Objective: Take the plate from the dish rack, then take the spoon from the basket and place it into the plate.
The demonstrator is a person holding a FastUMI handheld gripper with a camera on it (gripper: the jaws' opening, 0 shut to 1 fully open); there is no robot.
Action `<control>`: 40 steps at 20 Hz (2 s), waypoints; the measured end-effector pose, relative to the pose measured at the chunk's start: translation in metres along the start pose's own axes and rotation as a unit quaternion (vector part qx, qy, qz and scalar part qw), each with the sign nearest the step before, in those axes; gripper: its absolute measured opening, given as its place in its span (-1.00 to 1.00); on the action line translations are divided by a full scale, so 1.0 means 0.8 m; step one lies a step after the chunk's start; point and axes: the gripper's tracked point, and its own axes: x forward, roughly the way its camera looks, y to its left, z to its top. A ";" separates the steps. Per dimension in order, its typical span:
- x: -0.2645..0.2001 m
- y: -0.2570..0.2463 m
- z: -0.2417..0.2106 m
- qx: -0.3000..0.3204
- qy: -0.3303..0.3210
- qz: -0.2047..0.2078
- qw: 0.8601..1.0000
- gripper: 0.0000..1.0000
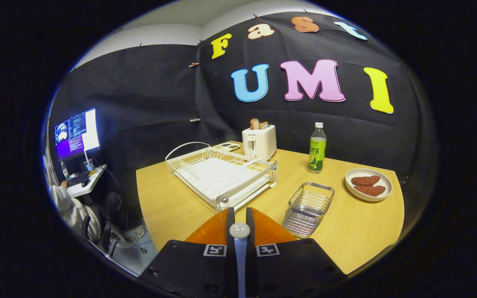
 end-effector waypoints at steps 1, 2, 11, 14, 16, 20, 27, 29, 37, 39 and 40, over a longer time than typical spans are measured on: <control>-0.004 0.004 0.000 -0.003 0.001 0.004 1.000 -0.78; -0.009 0.007 0.001 -0.004 0.002 0.008 1.000 -0.78; -0.017 0.000 -0.047 -0.004 0.053 0.004 0.999 -0.64; -0.025 -0.003 -0.043 0.006 0.062 -0.002 0.998 -0.26; -0.032 -0.005 -0.027 0.009 0.061 -0.002 0.998 0.18; -0.043 -0.023 0.017 0.032 0.046 -0.026 0.998 0.94; -0.066 -0.065 0.104 0.036 -0.005 -0.115 0.993 0.97; -0.069 -0.067 0.128 0.032 -0.019 -0.140 0.989 0.97; -0.055 -0.051 0.190 0.046 -0.055 -0.239 0.968 0.97; -0.050 -0.041 0.206 0.052 -0.069 -0.261 0.962 0.97; -0.049 -0.037 0.215 0.051 -0.075 -0.274 0.957 0.97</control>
